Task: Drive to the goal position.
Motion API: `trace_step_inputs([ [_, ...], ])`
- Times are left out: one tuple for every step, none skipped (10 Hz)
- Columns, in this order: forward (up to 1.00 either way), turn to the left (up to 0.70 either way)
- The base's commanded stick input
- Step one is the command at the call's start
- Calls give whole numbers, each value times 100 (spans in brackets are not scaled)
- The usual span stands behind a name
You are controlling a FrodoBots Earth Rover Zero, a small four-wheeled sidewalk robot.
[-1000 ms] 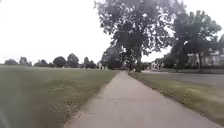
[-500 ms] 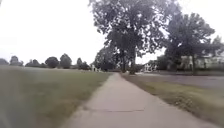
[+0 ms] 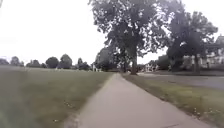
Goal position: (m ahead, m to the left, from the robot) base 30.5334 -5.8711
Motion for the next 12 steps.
trace_step_inputs([
  [100,0],
  [100,0],
  [100,0],
  [100,0],
  [100,0],
  [100,0],
  [100,0],
  [100,0],
  [100,0],
  [100,0],
  [100,0],
  [100,0],
])
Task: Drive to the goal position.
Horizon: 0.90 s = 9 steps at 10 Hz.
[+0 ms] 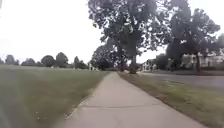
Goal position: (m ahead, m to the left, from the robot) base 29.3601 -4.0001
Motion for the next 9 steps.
trace_step_inputs([
  [100,0],
  [100,0],
  [100,0],
  [100,0],
  [100,0],
  [100,0],
  [100,0],
  [100,0],
  [100,0],
])
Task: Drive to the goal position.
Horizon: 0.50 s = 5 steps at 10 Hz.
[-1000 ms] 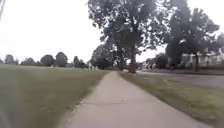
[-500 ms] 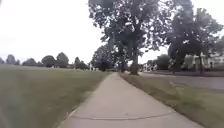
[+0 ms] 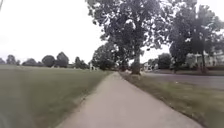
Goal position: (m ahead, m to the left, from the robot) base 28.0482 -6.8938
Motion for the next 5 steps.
trace_step_inputs([
  [100,0],
  [100,0],
  [100,0],
  [100,0],
  [100,0],
])
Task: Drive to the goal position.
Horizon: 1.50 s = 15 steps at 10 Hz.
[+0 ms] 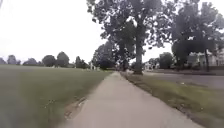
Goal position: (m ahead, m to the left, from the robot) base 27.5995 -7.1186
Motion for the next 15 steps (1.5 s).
trace_step_inputs([
  [100,0],
  [100,0],
  [100,0],
  [100,0],
  [100,0],
  [100,0],
  [100,0],
  [100,0],
  [100,0],
  [100,0],
  [100,0],
  [100,0],
  [100,0],
  [100,0],
  [100,0],
])
